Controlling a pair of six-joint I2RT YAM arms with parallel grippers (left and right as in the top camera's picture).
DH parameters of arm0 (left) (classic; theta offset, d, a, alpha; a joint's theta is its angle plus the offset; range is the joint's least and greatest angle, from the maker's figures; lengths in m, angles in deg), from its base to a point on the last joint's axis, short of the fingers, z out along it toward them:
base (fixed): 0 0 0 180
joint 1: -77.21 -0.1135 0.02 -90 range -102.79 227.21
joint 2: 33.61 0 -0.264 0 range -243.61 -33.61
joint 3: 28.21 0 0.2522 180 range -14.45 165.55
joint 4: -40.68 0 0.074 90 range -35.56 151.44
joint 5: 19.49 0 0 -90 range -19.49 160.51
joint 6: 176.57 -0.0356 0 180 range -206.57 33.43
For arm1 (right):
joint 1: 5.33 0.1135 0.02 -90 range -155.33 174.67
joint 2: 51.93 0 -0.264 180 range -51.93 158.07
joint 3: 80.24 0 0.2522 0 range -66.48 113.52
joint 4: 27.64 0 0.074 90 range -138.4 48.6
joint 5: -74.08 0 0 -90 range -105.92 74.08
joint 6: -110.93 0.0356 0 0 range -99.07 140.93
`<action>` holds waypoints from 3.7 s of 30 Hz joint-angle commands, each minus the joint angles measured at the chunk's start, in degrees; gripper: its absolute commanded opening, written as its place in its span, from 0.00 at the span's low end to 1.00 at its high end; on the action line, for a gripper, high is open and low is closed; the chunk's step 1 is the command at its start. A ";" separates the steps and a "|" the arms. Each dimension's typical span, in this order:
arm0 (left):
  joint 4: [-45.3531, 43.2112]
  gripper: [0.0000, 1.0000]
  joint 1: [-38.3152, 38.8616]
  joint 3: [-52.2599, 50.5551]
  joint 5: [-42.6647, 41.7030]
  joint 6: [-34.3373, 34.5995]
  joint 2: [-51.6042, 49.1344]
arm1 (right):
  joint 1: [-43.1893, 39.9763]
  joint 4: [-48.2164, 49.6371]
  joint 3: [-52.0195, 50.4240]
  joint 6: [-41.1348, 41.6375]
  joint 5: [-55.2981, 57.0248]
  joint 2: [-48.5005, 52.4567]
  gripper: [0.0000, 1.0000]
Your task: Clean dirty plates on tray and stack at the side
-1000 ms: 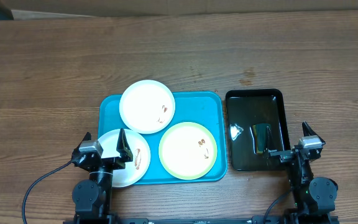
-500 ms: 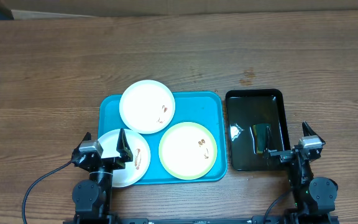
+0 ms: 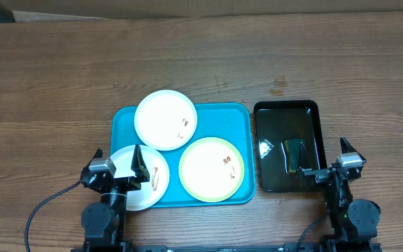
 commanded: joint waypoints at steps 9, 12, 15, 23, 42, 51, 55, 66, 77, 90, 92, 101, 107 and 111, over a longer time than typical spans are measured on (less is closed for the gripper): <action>-0.11 1.00 -0.57 -0.22 -0.55 -1.53 0.55 | -0.26 0.17 -0.59 -0.20 -0.26 -0.39 1.00; -0.11 1.00 -0.57 -0.22 -0.55 -1.53 0.55 | -0.26 0.17 -0.59 -0.20 -0.26 -0.39 1.00; -0.11 1.00 -0.57 -0.22 -0.55 -1.53 0.55 | -0.26 0.17 -0.59 -0.20 -0.28 -0.39 1.00; -0.11 1.00 -0.57 -0.22 -0.55 -1.53 0.55 | -0.26 0.17 -0.59 -0.20 -0.28 -0.42 1.00; -0.11 1.00 -0.55 -0.22 -0.92 -0.66 0.55 | -0.26 0.17 -0.59 -0.20 -0.26 -0.42 1.00; -1.84 1.00 -0.55 3.48 -12.04 -1.09 0.55 | -0.26 0.17 -0.59 -0.20 -0.28 -0.42 1.00; 7.87 1.00 -0.55 15.17 -17.94 -0.13 -0.09 | -0.26 0.17 -0.59 -0.20 -0.26 -0.42 1.00; 55.60 1.00 -0.55 70.03 -25.14 -6.75 -32.39 | -0.26 0.17 -0.59 -0.20 -0.26 -0.39 1.00; 78.60 1.00 -0.55 101.77 -24.52 -7.78 -62.16 | -0.26 0.17 -0.59 -0.20 -0.28 -0.42 1.00; 86.03 1.00 3.13 84.85 -21.51 -4.09 -71.60 | -0.26 0.20 -0.59 -0.15 -0.28 -0.42 1.00; 84.43 1.00 4.46 79.95 -21.51 -4.07 -71.58 | -0.26 0.20 -0.59 -0.15 -0.28 -0.39 1.00; 71.91 1.00 10.84 64.39 -21.59 -2.05 -71.60 | -0.20 1.44 0.44 10.60 -2.27 -0.39 1.00; 63.36 1.00 12.46 62.12 -20.50 0.59 -71.60 | -0.22 -6.19 12.72 15.39 -5.03 3.41 1.00; 58.53 1.00 12.48 62.12 -18.29 0.81 -71.65 | -0.22 -15.08 27.08 16.33 -5.03 14.82 1.00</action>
